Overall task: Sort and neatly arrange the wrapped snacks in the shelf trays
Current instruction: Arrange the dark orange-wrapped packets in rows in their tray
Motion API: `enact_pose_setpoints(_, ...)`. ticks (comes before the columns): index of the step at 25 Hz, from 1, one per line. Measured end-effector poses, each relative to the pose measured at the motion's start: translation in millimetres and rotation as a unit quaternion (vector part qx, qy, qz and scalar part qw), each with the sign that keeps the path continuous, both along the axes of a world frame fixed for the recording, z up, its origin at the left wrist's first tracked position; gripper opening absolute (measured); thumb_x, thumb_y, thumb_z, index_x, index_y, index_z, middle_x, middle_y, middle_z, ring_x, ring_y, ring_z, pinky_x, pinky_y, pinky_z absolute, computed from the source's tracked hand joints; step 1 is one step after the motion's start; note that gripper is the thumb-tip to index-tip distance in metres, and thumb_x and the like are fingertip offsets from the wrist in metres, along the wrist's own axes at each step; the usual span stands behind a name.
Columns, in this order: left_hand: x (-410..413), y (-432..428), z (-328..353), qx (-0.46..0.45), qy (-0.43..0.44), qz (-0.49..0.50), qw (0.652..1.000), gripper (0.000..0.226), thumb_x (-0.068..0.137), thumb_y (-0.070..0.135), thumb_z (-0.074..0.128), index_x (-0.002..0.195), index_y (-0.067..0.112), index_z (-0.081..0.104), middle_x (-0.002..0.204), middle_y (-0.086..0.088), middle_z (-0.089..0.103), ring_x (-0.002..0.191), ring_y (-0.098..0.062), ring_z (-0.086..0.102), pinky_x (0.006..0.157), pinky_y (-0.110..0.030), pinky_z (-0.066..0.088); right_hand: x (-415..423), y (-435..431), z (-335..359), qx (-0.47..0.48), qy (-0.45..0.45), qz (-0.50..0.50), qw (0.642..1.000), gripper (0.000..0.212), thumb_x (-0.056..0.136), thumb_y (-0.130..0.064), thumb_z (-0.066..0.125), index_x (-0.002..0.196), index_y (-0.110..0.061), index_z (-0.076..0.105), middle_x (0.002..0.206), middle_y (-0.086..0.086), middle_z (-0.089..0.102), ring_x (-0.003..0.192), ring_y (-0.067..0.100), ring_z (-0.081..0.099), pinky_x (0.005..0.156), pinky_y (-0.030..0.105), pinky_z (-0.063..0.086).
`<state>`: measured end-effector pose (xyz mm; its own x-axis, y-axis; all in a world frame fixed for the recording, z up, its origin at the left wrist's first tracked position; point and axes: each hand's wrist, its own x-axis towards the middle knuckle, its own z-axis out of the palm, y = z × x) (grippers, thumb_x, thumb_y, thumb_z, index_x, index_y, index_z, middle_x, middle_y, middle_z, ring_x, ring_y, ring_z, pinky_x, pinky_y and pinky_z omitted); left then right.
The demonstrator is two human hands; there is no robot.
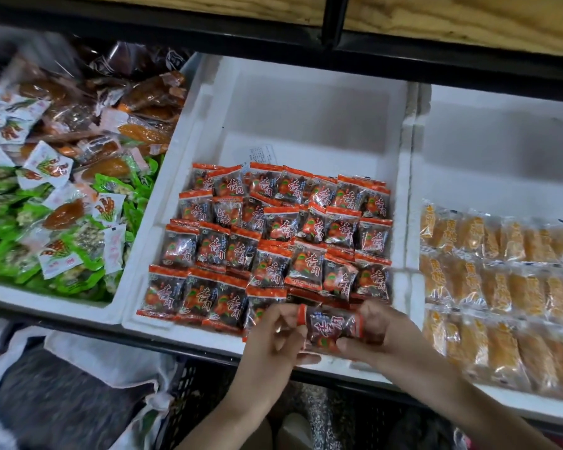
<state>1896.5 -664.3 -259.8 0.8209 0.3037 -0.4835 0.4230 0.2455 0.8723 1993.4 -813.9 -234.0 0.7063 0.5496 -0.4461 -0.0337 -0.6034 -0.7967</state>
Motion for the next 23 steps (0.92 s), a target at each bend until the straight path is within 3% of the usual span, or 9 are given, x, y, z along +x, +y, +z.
enact_pose_setpoints(3,-4.0,-8.3,5.8,0.18,-0.033,-0.061,0.981,0.018,0.093,0.01,0.056,0.086,0.026,0.06,0.083,0.008,0.063,0.076,-0.005,0.062,0.067,-0.017,0.052,-15.3,-2.4,5.3,-0.057,-0.03,0.066,0.996,0.038,0.08,-0.022,0.072,0.099,-0.034,0.042,0.084,-0.021,0.058,0.071,-0.013,0.057,0.061,0.005,0.043)
enact_pose_setpoints(6,-7.0,-17.3,9.6,0.275,-0.094,-0.141,0.946,0.017,0.089,0.012,0.062,0.089,0.028,0.064,0.084,0.019,0.064,0.082,0.003,0.062,0.07,-0.009,0.044,-30.9,-3.4,2.3,-0.078,-0.101,0.115,0.985,0.035,0.086,-0.036,0.063,0.105,-0.044,0.034,0.091,-0.031,0.048,0.081,-0.017,0.048,0.069,0.005,0.037)
enact_pose_setpoints(9,-9.5,-5.7,0.6,0.333,-0.119,-0.165,0.921,0.012,0.09,0.016,0.061,0.092,0.027,0.06,0.083,0.018,0.062,0.08,0.001,0.06,0.071,-0.009,0.042,-30.3,-4.2,-8.8,-0.044,-0.116,0.078,0.989,0.022,0.087,-0.034,0.062,0.098,-0.04,0.044,0.091,-0.025,0.058,0.082,-0.012,0.055,0.069,0.009,0.04)
enact_pose_setpoints(12,-12.0,21.6,-20.1,0.533,-0.121,-0.203,0.812,0.04,0.072,0.009,0.077,0.104,0.026,0.06,0.107,0.01,0.064,0.099,-0.006,0.063,0.088,-0.02,0.05,-16.1,-4.5,-21.3,-0.008,-0.135,-0.035,0.99,0.021,0.089,-0.027,0.061,0.101,-0.033,0.045,0.094,-0.024,0.057,0.085,-0.009,0.055,0.072,0.004,0.041)
enact_pose_setpoints(14,-12.2,36.7,-26.5,0.602,-0.069,-0.268,0.749,0.063,0.053,0.012,0.09,0.11,0.022,0.066,0.117,0.003,0.064,0.109,-0.019,0.063,0.087,-0.035,0.052,-10.4,-2.3,-31.3,-0.012,-0.18,-0.012,0.984,0.02,0.092,-0.024,0.056,0.109,-0.031,0.046,0.105,-0.018,0.052,0.086,-0.004,0.054,0.075,0.011,0.044)
enact_pose_setpoints(16,-12.9,47.7,-28.5,0.627,-0.023,-0.321,0.71,0.079,0.036,0.014,0.095,0.111,0.023,0.069,0.118,0.002,0.066,0.11,-0.021,0.064,0.084,-0.036,0.054,-9.3,0.7,-43.2,-0.059,-0.255,0.04,0.964,0.026,0.092,-0.013,0.055,0.116,-0.024,0.051,0.115,-0.009,0.05,0.093,0.004,0.053,0.082,0.023,0.047)
enact_pose_setpoints(18,-13.8,53.9,-31.1,0.649,-0.003,-0.343,0.679,0.094,0.022,0.004,0.094,0.111,0.025,0.07,0.118,0.002,0.066,0.109,-0.02,0.064,0.081,-0.034,0.055,-10.0,-2.3,-55.6,-0.092,-0.361,0.092,0.924,0.039,0.081,-0.006,0.068,0.117,-0.019,0.057,0.117,-0.003,0.054,0.106,0.013,0.049,0.088,0.032,0.05)
enact_pose_setpoints(23,-8.5,56.7,-28.4,0.69,0.0,-0.35,0.634,0.104,0.009,-0.007,0.085,0.108,0.024,0.071,0.117,-0.003,0.067,0.104,-0.024,0.067,0.072,-0.036,0.057,-11.0,-11.3,-55.3,-0.119,-0.387,0.178,0.897,0.072,0.062,-0.032,0.085,0.125,-0.024,0.052,0.123,-0.005,0.058,0.111,0.014,0.048,0.089,0.035,0.051)
